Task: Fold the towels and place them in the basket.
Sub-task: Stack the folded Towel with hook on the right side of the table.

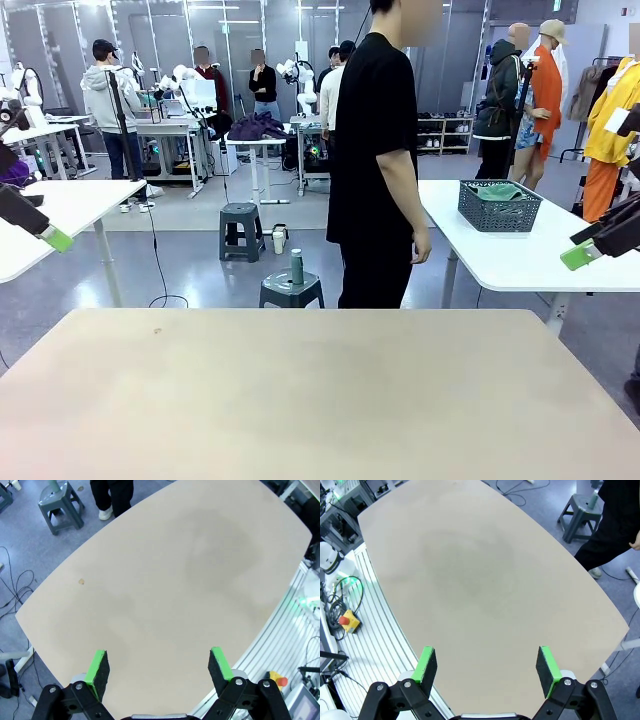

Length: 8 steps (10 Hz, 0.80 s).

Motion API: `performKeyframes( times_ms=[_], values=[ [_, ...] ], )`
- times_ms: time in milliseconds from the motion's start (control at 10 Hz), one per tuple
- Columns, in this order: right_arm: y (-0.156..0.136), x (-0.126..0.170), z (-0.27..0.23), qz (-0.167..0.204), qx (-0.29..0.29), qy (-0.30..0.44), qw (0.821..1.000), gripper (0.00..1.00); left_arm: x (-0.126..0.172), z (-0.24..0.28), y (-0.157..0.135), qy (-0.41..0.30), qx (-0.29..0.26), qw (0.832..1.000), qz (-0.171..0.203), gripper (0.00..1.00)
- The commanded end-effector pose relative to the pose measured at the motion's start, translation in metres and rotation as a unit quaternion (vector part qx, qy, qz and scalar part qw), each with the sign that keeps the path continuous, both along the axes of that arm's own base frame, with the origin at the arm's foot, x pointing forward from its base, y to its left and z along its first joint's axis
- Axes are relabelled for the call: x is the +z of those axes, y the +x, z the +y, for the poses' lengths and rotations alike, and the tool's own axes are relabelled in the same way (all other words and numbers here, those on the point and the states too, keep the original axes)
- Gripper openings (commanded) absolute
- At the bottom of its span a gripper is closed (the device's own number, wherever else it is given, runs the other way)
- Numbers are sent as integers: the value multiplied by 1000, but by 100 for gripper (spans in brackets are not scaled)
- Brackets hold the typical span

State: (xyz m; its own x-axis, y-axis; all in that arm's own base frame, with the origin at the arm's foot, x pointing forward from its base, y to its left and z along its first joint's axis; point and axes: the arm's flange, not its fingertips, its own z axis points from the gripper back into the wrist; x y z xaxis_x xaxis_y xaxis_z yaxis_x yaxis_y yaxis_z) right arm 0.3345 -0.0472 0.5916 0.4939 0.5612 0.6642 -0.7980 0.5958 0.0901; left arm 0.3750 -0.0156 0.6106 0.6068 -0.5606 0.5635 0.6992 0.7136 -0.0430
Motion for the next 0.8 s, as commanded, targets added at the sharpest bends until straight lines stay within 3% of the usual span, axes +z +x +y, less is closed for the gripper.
performKeyframes(
  times_ms=[0, 700],
  values=[
    [2, 1, 2, 0, 2, 1, 1000, 100, 4, -1, 2, -1, 1, 1000, 5, 100],
    [2, 1, 2, 0, 2, 1, 1000, 100, 4, -1, 2, -1, 1, 1000, 5, 100]
  ],
)
